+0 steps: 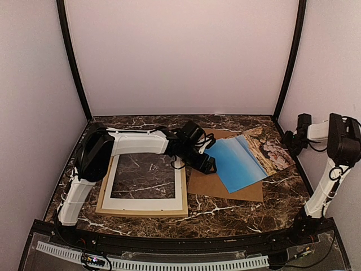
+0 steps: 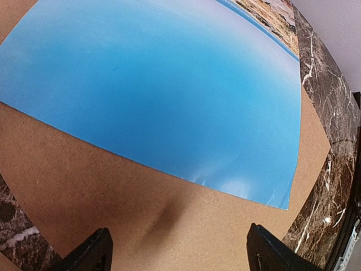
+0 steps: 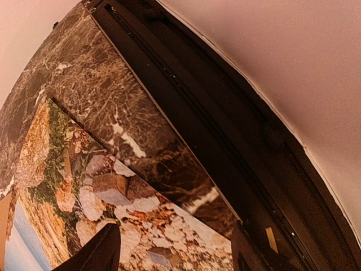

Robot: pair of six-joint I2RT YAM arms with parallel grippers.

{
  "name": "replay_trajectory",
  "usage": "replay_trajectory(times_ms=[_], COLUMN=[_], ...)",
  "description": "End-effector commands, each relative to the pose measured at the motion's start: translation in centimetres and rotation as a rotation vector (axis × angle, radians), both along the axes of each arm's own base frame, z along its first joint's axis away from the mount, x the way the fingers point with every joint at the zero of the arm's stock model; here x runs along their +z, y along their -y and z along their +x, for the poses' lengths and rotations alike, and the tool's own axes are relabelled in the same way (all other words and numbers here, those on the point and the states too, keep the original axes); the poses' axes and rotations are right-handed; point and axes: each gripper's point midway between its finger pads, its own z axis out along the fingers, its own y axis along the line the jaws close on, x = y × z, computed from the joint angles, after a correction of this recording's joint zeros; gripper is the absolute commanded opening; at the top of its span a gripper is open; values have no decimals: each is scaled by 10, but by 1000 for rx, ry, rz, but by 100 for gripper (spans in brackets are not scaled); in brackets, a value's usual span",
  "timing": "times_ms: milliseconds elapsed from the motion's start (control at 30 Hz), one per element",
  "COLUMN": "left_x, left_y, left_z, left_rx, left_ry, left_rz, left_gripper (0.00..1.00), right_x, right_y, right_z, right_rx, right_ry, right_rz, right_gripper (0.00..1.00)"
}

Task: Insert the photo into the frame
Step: Pick up the photo from the backboard.

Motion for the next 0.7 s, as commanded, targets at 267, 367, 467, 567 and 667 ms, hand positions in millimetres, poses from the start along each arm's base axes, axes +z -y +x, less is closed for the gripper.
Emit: replay_trajectory(times_ms=[267,367,467,567,667], left_x=[13,9,5,1,-5], left_y=[10,9,7,5,4], left_z=[1,0,0,-1,-3], left_rx=[-10,-4,14,43,63], left_ry=[4,-2,-18,-43,-70], left_rz=[-55,-47,-42,-37,-45], left_gripper=[85,85,85,85,85], right_x=[-16,-24,-30,-36,-34], right_y=[-10,-15,-22,-31,-41], right_z=[29,22,12,-6,-23], right_rx=[83,91,94,97,103], right_ry=[13,-5,-22,-35,-31], right_rz=[69,93,124,161,187], right_gripper=[67,66,65,65,64])
